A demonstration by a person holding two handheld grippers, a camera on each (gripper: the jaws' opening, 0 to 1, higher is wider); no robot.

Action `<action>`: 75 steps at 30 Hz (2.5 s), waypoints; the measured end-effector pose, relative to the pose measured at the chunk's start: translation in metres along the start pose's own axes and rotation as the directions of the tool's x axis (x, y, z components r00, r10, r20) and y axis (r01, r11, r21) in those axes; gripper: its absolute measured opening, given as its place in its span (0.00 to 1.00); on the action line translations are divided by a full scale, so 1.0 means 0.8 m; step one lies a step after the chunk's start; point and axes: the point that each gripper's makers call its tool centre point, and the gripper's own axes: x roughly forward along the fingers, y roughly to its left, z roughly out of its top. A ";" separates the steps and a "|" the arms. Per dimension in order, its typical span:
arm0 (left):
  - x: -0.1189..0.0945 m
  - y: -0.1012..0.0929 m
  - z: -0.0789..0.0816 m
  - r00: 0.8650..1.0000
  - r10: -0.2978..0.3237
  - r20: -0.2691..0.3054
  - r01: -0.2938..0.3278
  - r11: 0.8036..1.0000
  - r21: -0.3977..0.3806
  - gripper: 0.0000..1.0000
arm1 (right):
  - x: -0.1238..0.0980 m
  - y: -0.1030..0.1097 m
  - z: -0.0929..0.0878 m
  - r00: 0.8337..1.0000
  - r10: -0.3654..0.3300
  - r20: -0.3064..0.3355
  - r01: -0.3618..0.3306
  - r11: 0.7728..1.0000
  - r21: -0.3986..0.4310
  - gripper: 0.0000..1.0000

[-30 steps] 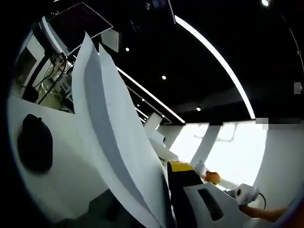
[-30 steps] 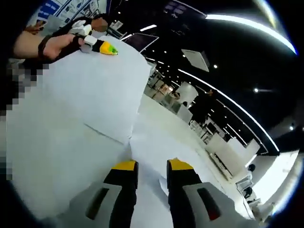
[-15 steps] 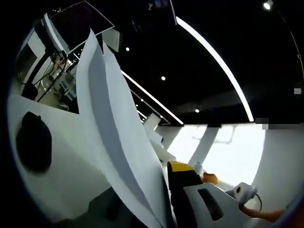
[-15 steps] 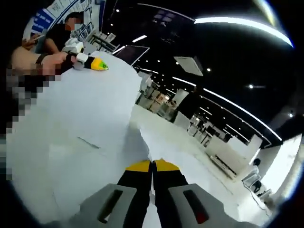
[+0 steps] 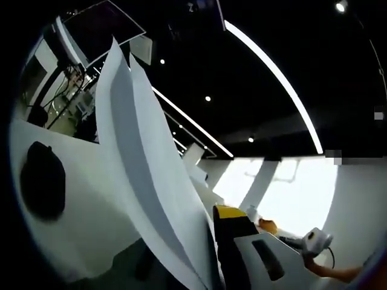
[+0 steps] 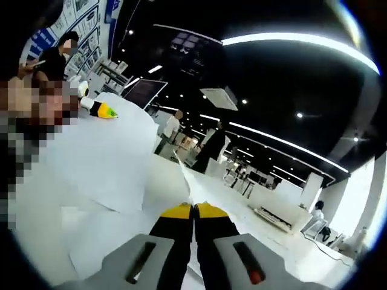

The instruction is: Organize the stack of printing papers by aligning and flattening the scattered papers on the table

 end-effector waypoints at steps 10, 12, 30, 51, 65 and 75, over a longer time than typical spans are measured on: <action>0.000 -0.006 -0.002 1.000 -0.004 -0.007 0.004 1.000 0.002 0.11 | -0.007 -0.011 0.002 0.999 -0.038 0.011 0.038 0.998 0.044 0.00; 0.000 -0.006 -0.002 1.000 -0.004 -0.007 0.004 1.000 0.001 0.11 | -0.010 -0.016 0.005 0.998 -0.056 0.016 0.055 0.997 0.052 0.00; -0.001 -0.009 -0.004 1.000 0.003 -0.015 -0.003 1.000 0.009 0.11 | -0.084 -0.111 0.172 0.946 -0.238 0.219 0.260 0.963 -0.076 0.00; -0.001 -0.013 -0.008 1.000 0.000 -0.019 0.001 1.000 0.009 0.12 | -0.102 -0.078 0.281 0.965 -0.176 0.192 0.186 0.982 -0.032 0.00; -0.001 -0.011 -0.007 1.000 -0.006 -0.017 0.006 1.000 0.015 0.12 | -0.118 -0.095 0.338 0.952 -0.142 0.271 0.115 0.987 0.113 0.00; 0.000 -0.006 -0.003 1.000 -0.013 -0.009 0.013 1.000 0.003 0.12 | -0.120 -0.085 0.348 0.954 -0.101 0.282 0.061 0.987 0.148 0.00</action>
